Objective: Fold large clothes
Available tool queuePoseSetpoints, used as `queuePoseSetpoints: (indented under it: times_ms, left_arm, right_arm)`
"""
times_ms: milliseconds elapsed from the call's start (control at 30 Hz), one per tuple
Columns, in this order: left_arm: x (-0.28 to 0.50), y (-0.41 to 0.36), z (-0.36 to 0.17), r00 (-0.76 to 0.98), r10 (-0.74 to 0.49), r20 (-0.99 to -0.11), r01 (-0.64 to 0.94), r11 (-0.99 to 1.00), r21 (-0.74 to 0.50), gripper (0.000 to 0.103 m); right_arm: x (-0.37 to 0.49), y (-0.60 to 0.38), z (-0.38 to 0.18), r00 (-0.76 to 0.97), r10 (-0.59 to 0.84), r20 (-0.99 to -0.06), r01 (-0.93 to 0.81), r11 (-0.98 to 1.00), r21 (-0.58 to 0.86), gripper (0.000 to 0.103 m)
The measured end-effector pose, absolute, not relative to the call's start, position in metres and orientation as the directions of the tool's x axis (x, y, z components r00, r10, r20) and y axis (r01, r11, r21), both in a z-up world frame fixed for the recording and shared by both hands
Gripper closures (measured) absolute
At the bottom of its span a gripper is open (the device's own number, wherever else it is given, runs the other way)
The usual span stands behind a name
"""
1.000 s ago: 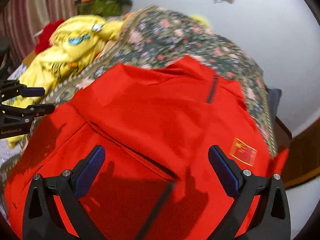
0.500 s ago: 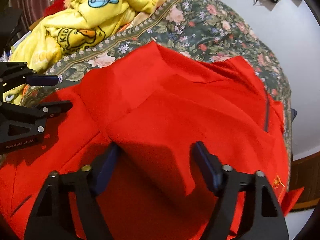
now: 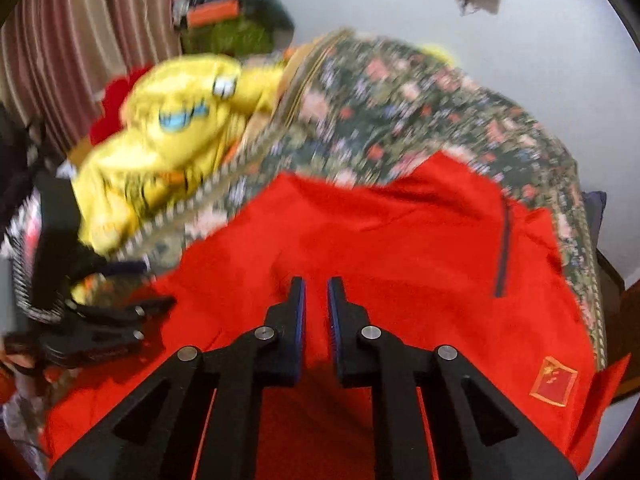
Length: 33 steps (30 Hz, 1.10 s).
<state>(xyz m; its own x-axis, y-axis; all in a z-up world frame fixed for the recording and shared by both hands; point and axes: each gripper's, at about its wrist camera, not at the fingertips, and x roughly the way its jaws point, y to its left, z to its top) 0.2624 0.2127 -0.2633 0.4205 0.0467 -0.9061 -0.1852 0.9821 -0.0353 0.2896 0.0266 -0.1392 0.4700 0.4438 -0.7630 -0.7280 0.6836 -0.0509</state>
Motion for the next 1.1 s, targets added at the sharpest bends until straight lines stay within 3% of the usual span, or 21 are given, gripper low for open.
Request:
queuePoseSetpoints:
  times_ms: [167,333,467,500,700,1033,1100]
  left_arm:
    - [0.265,0.205,-0.253,0.435,0.019,-0.9,-0.165,0.985,-0.059,0.049]
    - [0.268,0.184,-0.236,0.458,0.003,-0.889,-0.115,0.992,-0.056,0.049]
    - [0.26,0.172,-0.221,0.498,-0.03,-0.867,-0.099,0.991,-0.091,0.047]
    - [0.258,0.172,-0.22,0.505,-0.026,-0.863,-0.103,0.991,-0.09,0.047]
    - [0.247,0.186,-0.233,0.467,0.038,-0.884,-0.151,0.988,-0.037,0.046]
    - [0.223,0.221,-0.254,0.436,-0.002,-0.9,-0.223,0.969,-0.11,0.046]
    - [0.223,0.223,-0.257,0.437,-0.009,-0.899,-0.223,0.968,-0.119,0.046]
  right_arm:
    - [0.298,-0.013,-0.101,0.544,0.463,-0.7,-0.678,0.734,-0.041,0.093]
    - [0.301,-0.036,-0.099,0.519,0.457,-0.722,-0.671,0.741,-0.012,0.092]
    - [0.292,-0.032,-0.123,0.47,0.423,-0.775,-0.705,0.708,-0.041,0.06]
    - [0.288,-0.029,-0.129,0.455,0.424,-0.783,-0.721,0.692,-0.044,0.059]
    - [0.265,0.016,-0.168,0.347,0.42,-0.839,-0.821,0.567,-0.056,0.059]
    - [0.275,0.063,-0.212,0.276,0.335,-0.901,-0.851,0.52,-0.067,0.059]
    - [0.278,0.064,-0.215,0.271,0.335,-0.902,-0.848,0.526,-0.059,0.069]
